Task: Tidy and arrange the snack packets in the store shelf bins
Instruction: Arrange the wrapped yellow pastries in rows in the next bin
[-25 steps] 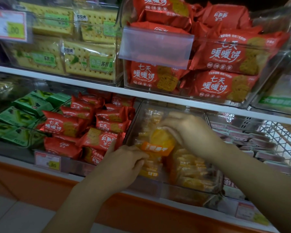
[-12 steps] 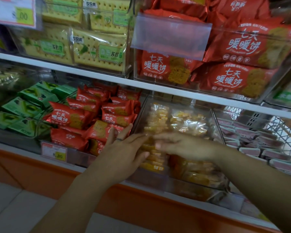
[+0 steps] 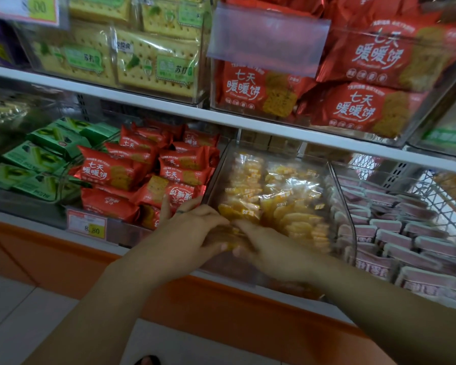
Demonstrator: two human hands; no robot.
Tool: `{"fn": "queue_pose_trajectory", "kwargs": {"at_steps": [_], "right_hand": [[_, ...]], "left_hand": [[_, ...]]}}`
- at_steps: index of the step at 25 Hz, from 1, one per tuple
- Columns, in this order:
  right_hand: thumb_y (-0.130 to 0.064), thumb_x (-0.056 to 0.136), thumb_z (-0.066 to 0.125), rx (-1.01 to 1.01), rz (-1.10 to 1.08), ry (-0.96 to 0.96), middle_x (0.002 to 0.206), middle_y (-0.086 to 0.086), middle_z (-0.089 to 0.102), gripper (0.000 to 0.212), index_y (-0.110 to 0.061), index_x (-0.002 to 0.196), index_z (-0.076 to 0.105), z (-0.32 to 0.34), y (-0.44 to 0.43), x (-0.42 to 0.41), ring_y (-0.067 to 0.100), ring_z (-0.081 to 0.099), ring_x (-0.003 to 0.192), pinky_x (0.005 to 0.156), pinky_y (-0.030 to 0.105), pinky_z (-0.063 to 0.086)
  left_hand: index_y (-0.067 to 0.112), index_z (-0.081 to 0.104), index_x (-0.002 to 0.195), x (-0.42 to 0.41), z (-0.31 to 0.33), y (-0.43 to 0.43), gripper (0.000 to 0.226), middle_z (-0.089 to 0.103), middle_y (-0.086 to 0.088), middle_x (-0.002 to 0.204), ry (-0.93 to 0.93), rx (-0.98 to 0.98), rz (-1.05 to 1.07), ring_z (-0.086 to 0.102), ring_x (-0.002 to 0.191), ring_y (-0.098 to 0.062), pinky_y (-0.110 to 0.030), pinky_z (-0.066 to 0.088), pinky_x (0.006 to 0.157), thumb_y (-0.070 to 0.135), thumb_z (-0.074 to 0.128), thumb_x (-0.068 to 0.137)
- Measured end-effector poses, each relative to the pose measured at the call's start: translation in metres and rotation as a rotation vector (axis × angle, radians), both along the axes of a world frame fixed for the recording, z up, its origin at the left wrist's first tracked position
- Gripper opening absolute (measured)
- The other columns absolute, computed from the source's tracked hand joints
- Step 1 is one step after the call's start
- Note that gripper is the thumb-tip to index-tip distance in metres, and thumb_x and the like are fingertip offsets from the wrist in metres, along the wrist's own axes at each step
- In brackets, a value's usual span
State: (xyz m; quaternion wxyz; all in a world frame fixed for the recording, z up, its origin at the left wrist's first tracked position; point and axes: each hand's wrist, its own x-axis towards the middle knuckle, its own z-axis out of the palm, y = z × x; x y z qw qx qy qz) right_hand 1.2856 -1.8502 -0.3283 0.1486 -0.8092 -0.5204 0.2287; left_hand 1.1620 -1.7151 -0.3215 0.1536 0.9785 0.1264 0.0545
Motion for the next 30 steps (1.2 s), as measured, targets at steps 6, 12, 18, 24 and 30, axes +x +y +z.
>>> {"fn": "queue_pose_trajectory", "kwargs": {"at_steps": [6,12,18,24,30], "right_hand": [[-0.042,0.096,0.041,-0.072,-0.035,0.131,0.149,0.002,0.029,0.061,-0.024,0.147,0.012,-0.006,0.011,0.002,0.018,0.041,0.128,0.107,0.038,0.036],[-0.046,0.091,0.049,-0.072,-0.008,-0.198,0.146,-0.002,0.039,0.065,-0.025,0.146,0.023,0.044,-0.015,0.01,0.014,0.044,0.127,0.105,0.032,0.038],[-0.011,0.093,0.048,0.204,-0.229,-0.455,0.125,0.005,0.061,0.03,-0.014,0.119,0.062,0.041,-0.023,0.098,0.022,0.056,0.116,0.095,0.026,0.039],[-0.024,0.085,0.062,0.035,-0.193,-0.373,0.1,0.001,0.069,0.014,-0.016,0.089,0.072,0.036,0.002,0.12,0.017,0.062,0.094,0.086,0.035,0.049],[-0.026,0.089,0.055,0.278,-0.251,-0.642,0.089,-0.001,0.067,0.008,-0.025,0.088,0.063,0.042,-0.003,0.102,0.025,0.058,0.092,0.074,0.035,0.049]], "left_hand": [[0.047,0.036,0.136,0.009,-0.006,-0.003,0.04,0.02,0.025,0.148,0.082,0.1,0.05,-0.01,0.144,-0.015,-0.062,-0.017,0.106,0.049,0.035,0.096],[0.034,0.046,0.136,0.008,-0.007,-0.001,0.052,0.029,0.012,0.151,-0.137,0.198,0.089,0.005,0.146,-0.024,-0.066,-0.012,0.104,0.044,0.027,0.088],[0.011,0.054,0.13,0.054,-0.007,-0.02,0.044,0.055,-0.009,0.133,-0.36,0.198,-0.16,0.053,0.121,-0.029,-0.042,0.03,0.108,0.025,0.04,0.091],[0.025,0.035,0.142,0.064,-0.018,-0.018,0.063,0.037,0.002,0.142,-0.099,0.196,-0.081,0.034,0.132,-0.017,-0.037,0.014,0.116,0.056,0.01,0.092],[0.027,0.022,0.147,0.039,-0.01,-0.018,0.096,0.024,0.008,0.151,-0.056,0.219,-0.136,0.022,0.138,-0.011,-0.031,-0.004,0.117,0.074,-0.007,0.068]]}}
